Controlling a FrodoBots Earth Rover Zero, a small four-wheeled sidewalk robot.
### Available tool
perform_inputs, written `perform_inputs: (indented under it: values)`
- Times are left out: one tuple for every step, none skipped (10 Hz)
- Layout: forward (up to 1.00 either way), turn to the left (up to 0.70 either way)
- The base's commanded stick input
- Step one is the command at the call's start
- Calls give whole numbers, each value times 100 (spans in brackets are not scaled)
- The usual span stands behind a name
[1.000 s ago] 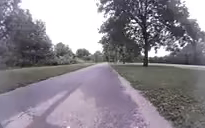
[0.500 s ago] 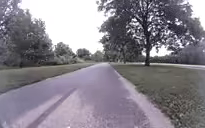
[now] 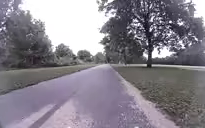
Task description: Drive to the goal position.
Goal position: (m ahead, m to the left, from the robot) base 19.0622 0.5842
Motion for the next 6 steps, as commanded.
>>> perform_inputs:
  values:
    - [70,0]
    - [70,0]
    - [70,0]
    - [70,0]
    - [70,0]
    - [70,0]
